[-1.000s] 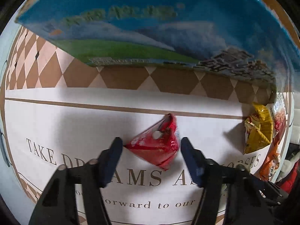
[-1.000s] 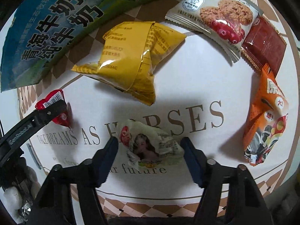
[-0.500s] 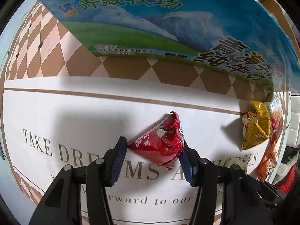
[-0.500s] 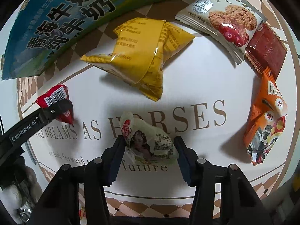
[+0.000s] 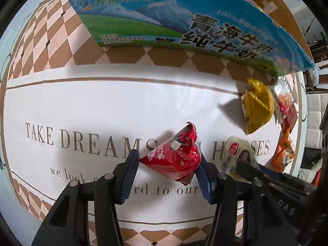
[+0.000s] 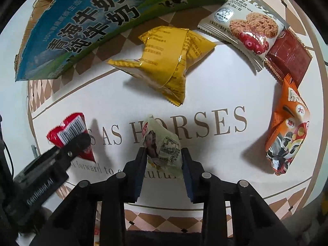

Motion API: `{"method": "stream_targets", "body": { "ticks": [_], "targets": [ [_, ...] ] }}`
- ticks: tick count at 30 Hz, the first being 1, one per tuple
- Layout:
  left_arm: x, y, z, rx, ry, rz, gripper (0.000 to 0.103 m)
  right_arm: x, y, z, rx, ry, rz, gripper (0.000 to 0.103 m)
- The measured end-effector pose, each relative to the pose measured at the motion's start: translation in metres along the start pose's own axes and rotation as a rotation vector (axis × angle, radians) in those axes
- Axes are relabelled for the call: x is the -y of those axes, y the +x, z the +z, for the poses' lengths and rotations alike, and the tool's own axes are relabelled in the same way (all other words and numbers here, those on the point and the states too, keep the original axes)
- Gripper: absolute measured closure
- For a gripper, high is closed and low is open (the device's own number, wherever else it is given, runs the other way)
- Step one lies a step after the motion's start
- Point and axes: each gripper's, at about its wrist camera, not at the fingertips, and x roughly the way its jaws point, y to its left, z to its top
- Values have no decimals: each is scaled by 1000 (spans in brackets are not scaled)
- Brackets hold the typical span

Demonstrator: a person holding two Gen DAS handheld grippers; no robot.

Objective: Organize snacks
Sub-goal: 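Carry both packs into the box and open both tools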

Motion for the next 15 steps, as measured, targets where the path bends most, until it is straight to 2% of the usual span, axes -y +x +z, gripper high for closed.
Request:
{"method": "stream_targets", "body": {
  "ticks": [4,8,12,15],
  "targets": [
    [-1,14,-10,-27,-7,2,52,7,-1,8,-3,4,13,66],
    [3,22,-11,-38,2,10,52,19,8,28,-21,-13,-13,54],
    [9,26,-18,-43,3,17,52,15,19,35,-34,-29,-50,54],
    [7,25,-17,-44,-4,15,52,10,18,35,-7,-54,-76,58]
  ]
}}
